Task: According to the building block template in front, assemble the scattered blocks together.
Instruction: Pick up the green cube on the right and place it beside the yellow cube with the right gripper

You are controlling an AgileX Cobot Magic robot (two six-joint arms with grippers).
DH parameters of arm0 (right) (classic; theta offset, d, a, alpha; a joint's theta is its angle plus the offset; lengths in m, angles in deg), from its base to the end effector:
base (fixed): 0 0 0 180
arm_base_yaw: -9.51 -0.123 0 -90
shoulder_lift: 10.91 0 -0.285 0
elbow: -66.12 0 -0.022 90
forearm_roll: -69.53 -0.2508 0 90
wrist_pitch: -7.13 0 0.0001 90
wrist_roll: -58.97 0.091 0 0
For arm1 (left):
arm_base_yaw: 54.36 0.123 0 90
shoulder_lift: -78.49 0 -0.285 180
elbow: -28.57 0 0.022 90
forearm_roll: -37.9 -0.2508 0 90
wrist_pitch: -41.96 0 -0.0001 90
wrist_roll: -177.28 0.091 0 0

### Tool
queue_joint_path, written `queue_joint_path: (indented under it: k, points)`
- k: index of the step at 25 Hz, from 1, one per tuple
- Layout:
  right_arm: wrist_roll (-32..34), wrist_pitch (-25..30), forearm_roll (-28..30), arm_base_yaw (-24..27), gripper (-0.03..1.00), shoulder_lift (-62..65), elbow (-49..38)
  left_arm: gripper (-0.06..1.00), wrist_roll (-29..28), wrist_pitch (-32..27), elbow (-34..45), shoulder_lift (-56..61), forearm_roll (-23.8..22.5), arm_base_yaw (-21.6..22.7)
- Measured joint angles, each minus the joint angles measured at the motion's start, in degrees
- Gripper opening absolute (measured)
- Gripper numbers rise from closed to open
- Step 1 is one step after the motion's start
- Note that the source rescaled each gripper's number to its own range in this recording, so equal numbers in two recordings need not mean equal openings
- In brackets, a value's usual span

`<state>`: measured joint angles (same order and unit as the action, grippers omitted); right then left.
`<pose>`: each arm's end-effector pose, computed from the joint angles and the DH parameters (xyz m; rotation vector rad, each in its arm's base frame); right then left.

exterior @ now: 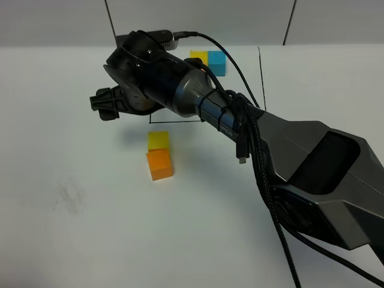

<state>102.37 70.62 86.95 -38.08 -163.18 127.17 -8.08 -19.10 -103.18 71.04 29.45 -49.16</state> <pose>0.3838 0.3840 0.1937 -0.1941 2.6118 0.1391 -0.0081 0.0110 0.2791 -0.1953 2.0241 0.1745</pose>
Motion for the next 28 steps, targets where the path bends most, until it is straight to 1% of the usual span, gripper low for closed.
queue_joint_path:
  k: [2,4,6,10,11,13,15,19,28]
  points:
    - [-0.1,1.4,1.6,0.0,0.91,0.0,3.3,0.00,0.0,0.0,0.0,0.0,0.0,0.0]
    - [-1.2,2.3,2.6,0.0,0.79,0.0,5.7,0.00,0.0,0.0,0.0,0.0,0.0,0.0]
    - [-2.5,2.8,2.9,0.0,0.62,0.0,7.9,0.00,0.0,0.0,0.0,0.0,0.0,0.0]
    - [-4.6,4.4,4.6,0.0,0.17,0.0,9.4,0.00,0.0,0.0,0.0,0.0,0.0,0.0]
    - [-5.2,5.0,5.1,0.0,0.09,0.0,9.6,0.00,0.0,0.0,0.0,0.0,0.0,0.0]
    - [-5.6,5.7,5.7,0.1,0.04,0.0,9.7,0.00,0.0,0.0,0.0,0.0,0.0,0.0]
    - [-5.8,5.9,6.6,0.3,0.01,0.0,9.7,0.00,0.0,0.0,0.0,0.0,0.0,0.0]
    - [-6.3,6.0,6.8,2.1,0.00,0.0,9.7,0.00,0.0,0.0,0.0,0.0,0.0,0.0]
    - [-12.0,6.2,6.7,7.7,0.00,0.0,9.7,0.00,0.0,0.0,0.0,0.0,0.0,0.0]
